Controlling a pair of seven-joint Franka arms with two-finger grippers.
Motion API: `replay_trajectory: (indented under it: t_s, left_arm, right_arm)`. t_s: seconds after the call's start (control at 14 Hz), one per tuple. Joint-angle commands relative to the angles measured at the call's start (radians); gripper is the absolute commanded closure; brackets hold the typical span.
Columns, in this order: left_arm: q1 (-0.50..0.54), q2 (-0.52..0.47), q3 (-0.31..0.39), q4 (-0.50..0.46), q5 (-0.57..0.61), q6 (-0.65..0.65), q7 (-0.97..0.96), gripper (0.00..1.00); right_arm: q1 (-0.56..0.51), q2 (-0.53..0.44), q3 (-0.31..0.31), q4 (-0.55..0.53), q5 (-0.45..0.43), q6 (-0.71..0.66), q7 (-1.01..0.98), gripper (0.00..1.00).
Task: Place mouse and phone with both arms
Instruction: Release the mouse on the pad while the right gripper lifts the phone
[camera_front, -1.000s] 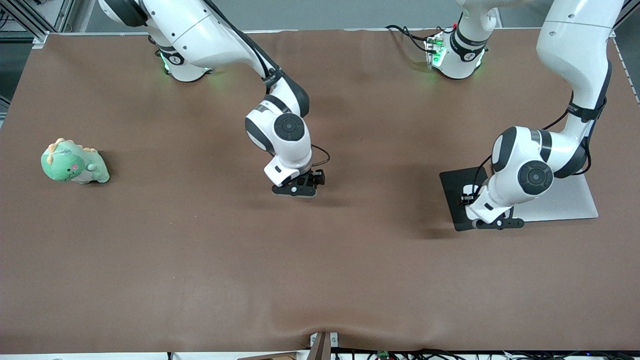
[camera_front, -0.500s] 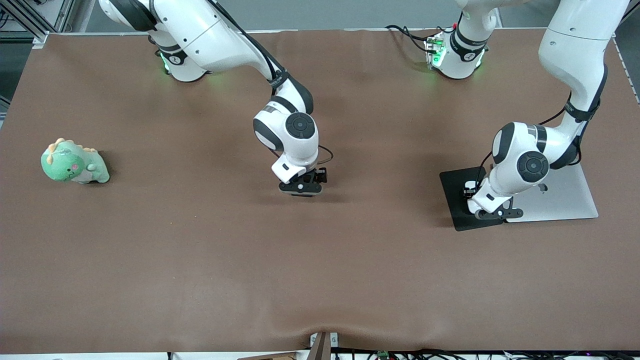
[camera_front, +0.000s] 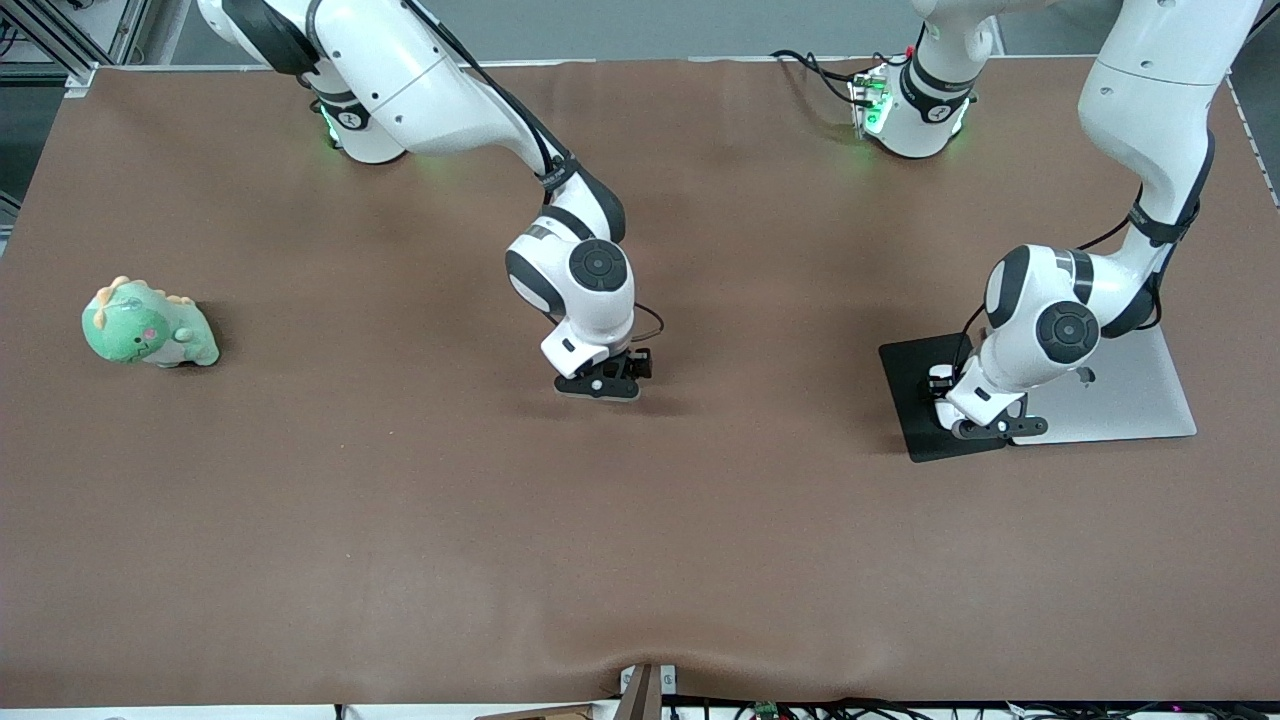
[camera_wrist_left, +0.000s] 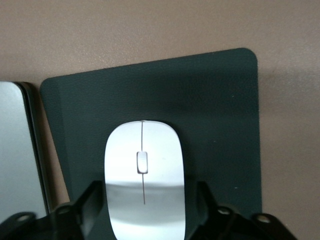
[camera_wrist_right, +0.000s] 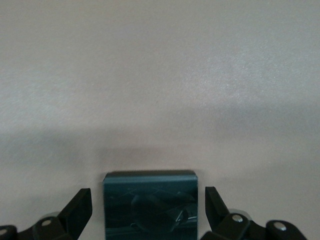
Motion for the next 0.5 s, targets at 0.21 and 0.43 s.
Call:
replay_trajectory:
  t_s: [0.21, 0.43]
  left_arm:
    - [0.007, -0.105, -0.019, 0.046, 0.024, -0.057, -0.008, 0.00]
    - [0.008, -0.148, -0.058, 0.197, 0.023, -0.276, -0.003, 0.00]
  right_arm:
    - [0.015, 0.043, -0.026, 0.042, -0.035, 0.001, 0.034, 0.00]
    - [0.015, 0.038, -0.026, 0.042, -0.042, 0.001, 0.063, 0.97]
